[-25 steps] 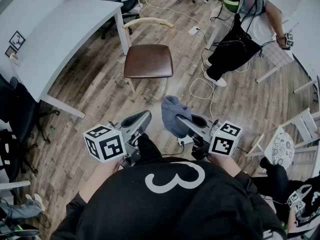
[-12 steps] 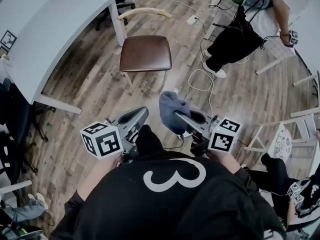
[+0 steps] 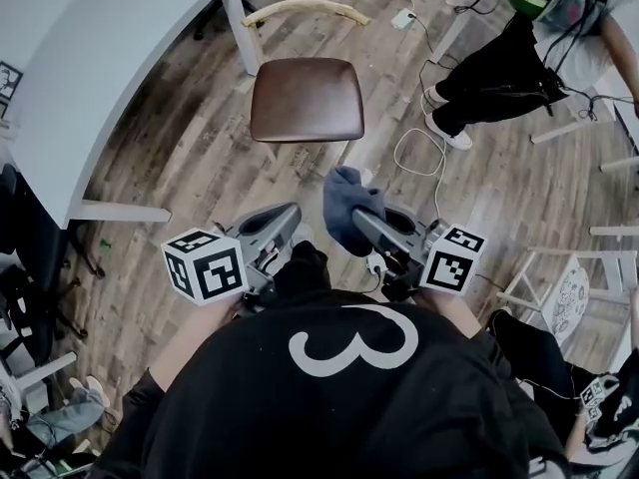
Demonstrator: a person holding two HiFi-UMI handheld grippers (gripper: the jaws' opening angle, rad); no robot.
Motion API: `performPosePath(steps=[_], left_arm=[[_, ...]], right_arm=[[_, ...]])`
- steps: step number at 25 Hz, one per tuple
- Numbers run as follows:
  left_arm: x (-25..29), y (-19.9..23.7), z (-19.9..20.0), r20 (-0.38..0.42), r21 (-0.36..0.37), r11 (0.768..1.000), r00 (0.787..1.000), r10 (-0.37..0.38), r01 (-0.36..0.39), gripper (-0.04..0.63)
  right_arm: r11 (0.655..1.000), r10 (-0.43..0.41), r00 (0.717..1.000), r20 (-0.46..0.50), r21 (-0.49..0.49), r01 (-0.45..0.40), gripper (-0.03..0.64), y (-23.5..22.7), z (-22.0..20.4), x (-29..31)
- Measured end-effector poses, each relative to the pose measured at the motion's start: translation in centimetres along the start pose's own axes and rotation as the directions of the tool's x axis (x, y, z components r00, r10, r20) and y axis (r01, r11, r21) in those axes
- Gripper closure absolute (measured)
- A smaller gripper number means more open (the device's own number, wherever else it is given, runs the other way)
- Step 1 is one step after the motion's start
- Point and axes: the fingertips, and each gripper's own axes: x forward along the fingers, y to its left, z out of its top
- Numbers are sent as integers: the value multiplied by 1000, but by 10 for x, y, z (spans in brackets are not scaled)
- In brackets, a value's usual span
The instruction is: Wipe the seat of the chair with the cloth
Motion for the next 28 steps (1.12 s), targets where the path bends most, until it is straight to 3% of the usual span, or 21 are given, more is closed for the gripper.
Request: performPosePath(steps=[7, 17, 28], left_arm=[[2, 66, 72, 10, -32, 998, 999, 48, -48, 583], [12, 112, 143, 28, -52, 998, 999, 37, -35, 583], [22, 130, 160, 50, -118, 991, 996, 71, -64, 583]], right_arm=[[999, 5, 998, -58, 36, -3, 546, -24, 40, 78], [1000, -13, 995, -99, -6, 12, 546, -41, 91, 147], [999, 15, 998, -65, 50, -12, 546, -69, 113, 164]])
